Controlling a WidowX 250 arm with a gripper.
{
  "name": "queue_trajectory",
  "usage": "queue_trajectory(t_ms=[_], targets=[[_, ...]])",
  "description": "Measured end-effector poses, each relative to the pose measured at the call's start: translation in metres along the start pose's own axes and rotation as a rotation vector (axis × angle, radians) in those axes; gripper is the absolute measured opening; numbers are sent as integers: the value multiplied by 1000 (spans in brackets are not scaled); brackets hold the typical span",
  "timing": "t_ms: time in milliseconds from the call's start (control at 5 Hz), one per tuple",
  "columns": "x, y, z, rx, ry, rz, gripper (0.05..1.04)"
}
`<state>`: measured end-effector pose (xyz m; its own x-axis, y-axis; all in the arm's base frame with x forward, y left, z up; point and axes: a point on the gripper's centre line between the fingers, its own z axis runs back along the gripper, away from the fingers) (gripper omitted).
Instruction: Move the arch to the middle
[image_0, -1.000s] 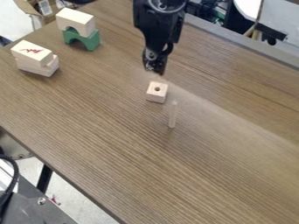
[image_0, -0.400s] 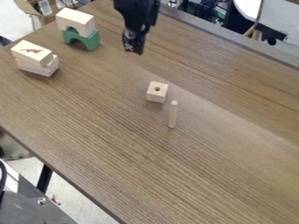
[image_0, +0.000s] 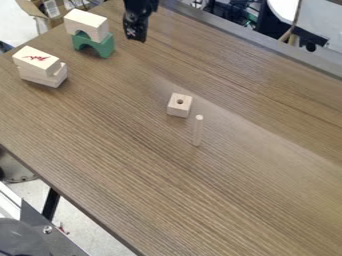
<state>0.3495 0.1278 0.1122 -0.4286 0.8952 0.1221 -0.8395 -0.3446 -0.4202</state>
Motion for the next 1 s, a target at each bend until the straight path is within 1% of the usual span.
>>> queue_trajectory(t_ms=[400,600,800,1000], targets=[[30,-19,-16,57,7,20,999],[41,-26,-21,80,16,22,999],[53,-32,-29,98,8,14,999],[58,-33,-39,125,16,16,999]])
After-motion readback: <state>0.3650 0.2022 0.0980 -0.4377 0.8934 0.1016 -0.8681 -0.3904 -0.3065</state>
